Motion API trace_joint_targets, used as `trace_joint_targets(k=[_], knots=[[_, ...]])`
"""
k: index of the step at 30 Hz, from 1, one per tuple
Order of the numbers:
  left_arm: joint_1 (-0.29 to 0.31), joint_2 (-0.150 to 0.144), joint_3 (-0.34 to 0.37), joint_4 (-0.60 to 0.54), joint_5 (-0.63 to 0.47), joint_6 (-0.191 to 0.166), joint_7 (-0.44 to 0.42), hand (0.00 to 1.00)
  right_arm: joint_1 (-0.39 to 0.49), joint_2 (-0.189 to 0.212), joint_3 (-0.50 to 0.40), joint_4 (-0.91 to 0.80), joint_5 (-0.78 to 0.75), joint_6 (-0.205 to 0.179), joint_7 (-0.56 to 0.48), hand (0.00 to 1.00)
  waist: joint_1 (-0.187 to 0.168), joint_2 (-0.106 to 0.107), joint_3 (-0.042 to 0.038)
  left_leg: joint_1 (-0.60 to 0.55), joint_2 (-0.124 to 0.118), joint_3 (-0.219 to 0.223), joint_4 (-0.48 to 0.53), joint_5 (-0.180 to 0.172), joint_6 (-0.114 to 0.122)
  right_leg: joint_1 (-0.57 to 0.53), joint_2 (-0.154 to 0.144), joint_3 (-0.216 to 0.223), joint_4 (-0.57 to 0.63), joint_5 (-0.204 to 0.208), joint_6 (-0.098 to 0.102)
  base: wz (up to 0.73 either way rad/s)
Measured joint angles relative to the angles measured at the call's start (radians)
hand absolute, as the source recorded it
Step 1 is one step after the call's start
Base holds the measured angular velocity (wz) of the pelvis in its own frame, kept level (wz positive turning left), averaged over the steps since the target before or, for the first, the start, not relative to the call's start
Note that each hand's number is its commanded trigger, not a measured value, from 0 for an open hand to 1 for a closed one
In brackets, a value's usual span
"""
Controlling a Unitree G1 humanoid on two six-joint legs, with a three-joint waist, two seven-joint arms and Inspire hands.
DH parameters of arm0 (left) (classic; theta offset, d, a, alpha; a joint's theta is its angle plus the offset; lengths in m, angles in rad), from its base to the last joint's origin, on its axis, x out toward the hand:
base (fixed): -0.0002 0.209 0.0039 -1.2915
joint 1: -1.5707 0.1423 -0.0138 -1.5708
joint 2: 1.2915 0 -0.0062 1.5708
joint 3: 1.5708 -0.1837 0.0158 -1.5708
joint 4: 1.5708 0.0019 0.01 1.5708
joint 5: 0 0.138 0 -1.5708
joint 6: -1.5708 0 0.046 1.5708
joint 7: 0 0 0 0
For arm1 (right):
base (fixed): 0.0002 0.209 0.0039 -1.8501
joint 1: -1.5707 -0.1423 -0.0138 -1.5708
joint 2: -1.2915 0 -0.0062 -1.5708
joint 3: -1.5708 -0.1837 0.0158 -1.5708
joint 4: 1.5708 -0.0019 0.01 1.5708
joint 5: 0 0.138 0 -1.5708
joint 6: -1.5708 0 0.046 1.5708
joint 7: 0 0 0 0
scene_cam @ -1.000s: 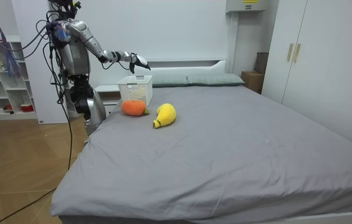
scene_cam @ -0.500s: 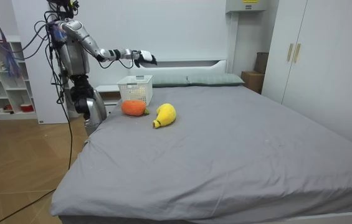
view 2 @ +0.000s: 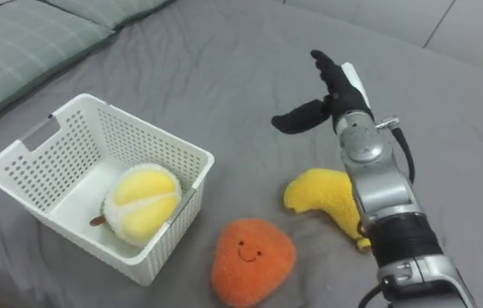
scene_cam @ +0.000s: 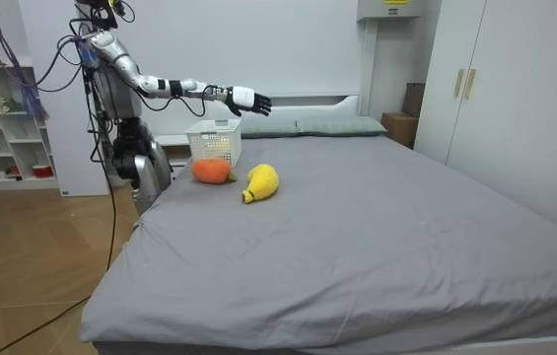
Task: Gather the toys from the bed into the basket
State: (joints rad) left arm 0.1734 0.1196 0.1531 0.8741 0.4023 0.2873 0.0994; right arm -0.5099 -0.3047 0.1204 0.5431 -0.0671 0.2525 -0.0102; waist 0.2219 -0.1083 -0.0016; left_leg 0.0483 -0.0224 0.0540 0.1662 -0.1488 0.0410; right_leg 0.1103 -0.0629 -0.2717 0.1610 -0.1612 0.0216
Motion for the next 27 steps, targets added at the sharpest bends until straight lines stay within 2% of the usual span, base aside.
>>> trace_joint_targets(k=[4, 8, 9, 11, 13, 16, 21, 23, 24, 27], knots=[[-0.021, 0.025, -0.005, 0.01, -0.051, -0.025, 0.001, 0.0, 0.0, -0.013, -0.013, 0.122, 0.006, -0.001, -0.005, 0.0, -0.025, -0.014, 0.0019, -0.002, 0.002, 0.003, 0.0, -0.001, -0.001, -0.009, 0.001, 0.002, 0.009, 0.0, 0.0, -0.03], [-0.025, 0.058, -0.018, 0.013, -0.058, -0.039, 0.004, 0.0, 0.0, -0.016, -0.015, 0.226, 0.022, -0.002, -0.024, 0.0, -0.026, -0.039, 0.0047, -0.044, 0.01, 0.013, 0.016, -0.004, -0.006, -0.047, 0.008, 0.006, 0.014, 0.004, -0.006, -0.08], [-0.028, 0.059, -0.018, 0.015, -0.057, -0.041, 0.006, 0.0, 0.0, -0.019, -0.016, 0.234, 0.026, -0.002, -0.024, 0.0, -0.026, -0.042, 0.0044, -0.056, 0.01, 0.013, 0.022, -0.005, -0.006, -0.056, 0.009, 0.006, 0.014, 0.006, -0.008, 0.0], [-0.04, 0.059, -0.027, 0.033, -0.06, -0.055, 0.007, 0.0, 0.0, -0.03, -0.016, 0.291, 0.032, -0.027, -0.029, 0.0, -0.024, -0.044, 0.0052, -0.09, 0.01, 0.011, 0.034, -0.005, -0.007, -0.08, 0.011, -0.004, 0.011, 0.011, -0.01, 0.09], [-0.055, 0.063, -0.052, 0.057, -0.068, -0.066, 0.007, 0.0, -0.002, -0.031, -0.013, 0.346, 0.035, -0.051, -0.041, 0.0, -0.016, -0.043, 0.0073, -0.109, 0.011, 0.005, 0.039, -0.005, -0.007, -0.096, 0.013, -0.004, 0.01, 0.012, -0.012, 0.07], [-0.084, 0.068, -0.086, 0.096, -0.099, -0.092, 0.006, 0.0, -0.021, -0.042, -0.004, 0.459, 0.075, -0.077, -0.049, 0.0, -0.001, -0.036, 0.0158, -0.158, 0.012, -0.003, 0.056, -0.005, -0.008, -0.135, 0.014, -0.01, 0.013, 0.014, -0.015, 0.07], [-0.108, 0.087, -0.1, 0.145, -0.119, -0.1, 0.006, 0.0, -0.061, -0.048, -0.002, 0.593, 0.065, -0.089, -0.076, 0.0, 0.013, -0.033, 0.0243, -0.249, 0.016, -0.008, 0.073, -0.001, -0.01, -0.222, 0.013, -0.029, 0.026, 0.016, -0.017, 0.03], [-0.113, 0.091, -0.11, 0.17, -0.137, -0.1, 0.006, 0.0, -0.097, -0.06, -0.002, 0.645, 0.066, -0.092, -0.089, 0.0, 0.017, -0.024, 0.0325, -0.285, 0.016, -0.007, 0.077, 0.0, -0.011, -0.258, 0.014, -0.03, 0.026, 0.018, -0.02, 0.0], [-0.112, 0.091, -0.118, 0.17, -0.137, -0.1, 0.006, 0.0, -0.1, -0.062, -0.002, 0.65, 0.067, -0.093, -0.094, 0.0, 0.019, -0.022, 0.0341, -0.291, 0.016, -0.007, 0.078, 0.0, -0.011, -0.264, 0.014, -0.03, 0.027, 0.018, -0.02, 0.0], [-0.119, 0.091, -0.141, 0.175, -0.158, -0.114, 0.007, 0.0, -0.106, -0.071, 0.013, 0.662, 0.062, -0.12, -0.113, 0.0, 0.029, -0.015, 0.042, -0.319, 0.017, -0.009, 0.077, 0.0, -0.011, -0.292, 0.014, -0.034, 0.026, 0.018, -0.02, 0.0]])
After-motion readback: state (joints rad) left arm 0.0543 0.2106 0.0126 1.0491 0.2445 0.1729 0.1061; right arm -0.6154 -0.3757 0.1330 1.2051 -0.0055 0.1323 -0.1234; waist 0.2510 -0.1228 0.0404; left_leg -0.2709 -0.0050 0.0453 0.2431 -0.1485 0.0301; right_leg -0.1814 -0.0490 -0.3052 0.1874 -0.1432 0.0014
